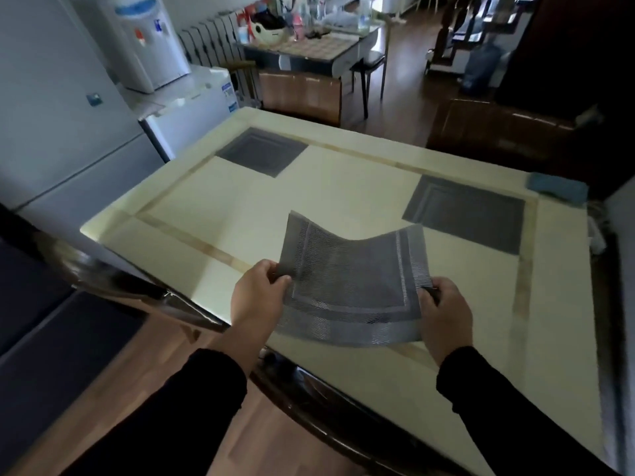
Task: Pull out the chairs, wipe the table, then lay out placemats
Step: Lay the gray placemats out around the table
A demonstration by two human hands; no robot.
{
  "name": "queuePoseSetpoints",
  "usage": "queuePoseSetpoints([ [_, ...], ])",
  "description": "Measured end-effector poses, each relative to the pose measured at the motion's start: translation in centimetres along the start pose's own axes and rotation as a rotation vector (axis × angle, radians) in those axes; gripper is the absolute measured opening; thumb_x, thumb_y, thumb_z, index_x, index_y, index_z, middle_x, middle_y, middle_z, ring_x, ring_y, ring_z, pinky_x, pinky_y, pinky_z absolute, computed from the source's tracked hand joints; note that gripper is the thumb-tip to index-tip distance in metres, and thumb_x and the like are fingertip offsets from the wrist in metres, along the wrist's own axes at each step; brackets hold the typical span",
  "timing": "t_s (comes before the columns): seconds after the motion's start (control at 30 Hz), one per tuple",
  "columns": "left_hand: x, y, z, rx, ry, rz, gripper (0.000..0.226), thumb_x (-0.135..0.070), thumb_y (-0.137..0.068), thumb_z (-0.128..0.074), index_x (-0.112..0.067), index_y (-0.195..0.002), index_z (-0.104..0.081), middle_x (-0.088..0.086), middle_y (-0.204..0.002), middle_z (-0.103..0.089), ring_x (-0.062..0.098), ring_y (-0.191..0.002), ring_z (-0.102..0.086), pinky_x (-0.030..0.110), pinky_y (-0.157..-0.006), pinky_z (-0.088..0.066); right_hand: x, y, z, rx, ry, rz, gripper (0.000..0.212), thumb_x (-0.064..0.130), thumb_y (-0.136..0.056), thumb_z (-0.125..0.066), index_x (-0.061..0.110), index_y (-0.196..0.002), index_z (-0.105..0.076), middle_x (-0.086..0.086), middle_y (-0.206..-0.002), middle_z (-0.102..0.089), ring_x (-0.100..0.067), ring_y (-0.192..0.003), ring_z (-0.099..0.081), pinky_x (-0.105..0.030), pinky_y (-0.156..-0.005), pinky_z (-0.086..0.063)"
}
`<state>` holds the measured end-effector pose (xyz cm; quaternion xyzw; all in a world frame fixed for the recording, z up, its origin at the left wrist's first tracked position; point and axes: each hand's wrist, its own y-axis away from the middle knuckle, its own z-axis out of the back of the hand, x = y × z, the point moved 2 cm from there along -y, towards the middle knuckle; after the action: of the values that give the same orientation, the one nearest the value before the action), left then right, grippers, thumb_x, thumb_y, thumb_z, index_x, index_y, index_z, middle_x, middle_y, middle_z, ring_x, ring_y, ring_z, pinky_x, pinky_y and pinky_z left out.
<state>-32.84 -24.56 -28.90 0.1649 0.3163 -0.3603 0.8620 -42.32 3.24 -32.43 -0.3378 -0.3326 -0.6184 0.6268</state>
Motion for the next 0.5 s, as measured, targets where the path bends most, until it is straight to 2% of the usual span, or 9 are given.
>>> queuePoseSetpoints([
  [0.27, 3.8, -9.1, -0.5, 0.025, -0.025, -0.005, 0.016, -0.030, -0.087, -0.069, -0.022, -0.101, -0.069, -0.008, -0.094, -0.072, 0.018, -0.087, -0.064, 0.027, -0.068, -0.039, 2.2, -2.4, -7.7, -0.052, 0.000, -0.098, 0.008, 0.015, -0.093, -0.059, 0.013, -0.101, -0.058, -0.006, -0.093, -0.068, -0.028, -0.084, -0.061, -0.040, -0.075, -0.050],
  [0.43, 6.6, -17.4, -1.5, 0.080, -0.033, -0.041, 0.010, -0.029, -0.087, -0.069, -0.024, -0.095, -0.068, -0.009, -0.089, -0.070, 0.017, -0.083, -0.062, 0.028, -0.069, -0.041, 3.4, -4.7, -14.4, -0.148, 0.034, -0.183, 0.009, 0.015, -0.093, -0.062, 0.012, -0.093, -0.054, -0.005, -0.086, -0.062, -0.027, -0.078, -0.057, -0.032, -0.066, -0.039],
  [0.5, 7.8, -20.8, -1.5, 0.093, -0.045, -0.039, 0.012, -0.029, -0.086, -0.072, -0.022, -0.096, -0.069, -0.006, -0.090, -0.072, 0.020, -0.084, -0.064, 0.028, -0.070, -0.043, 3.6, -5.4, -17.4, -0.188, 0.042, -0.249, 0.012, 0.017, -0.092, -0.064, 0.011, -0.091, -0.053, -0.006, -0.085, -0.061, -0.027, -0.078, -0.057, -0.032, -0.067, -0.039],
])
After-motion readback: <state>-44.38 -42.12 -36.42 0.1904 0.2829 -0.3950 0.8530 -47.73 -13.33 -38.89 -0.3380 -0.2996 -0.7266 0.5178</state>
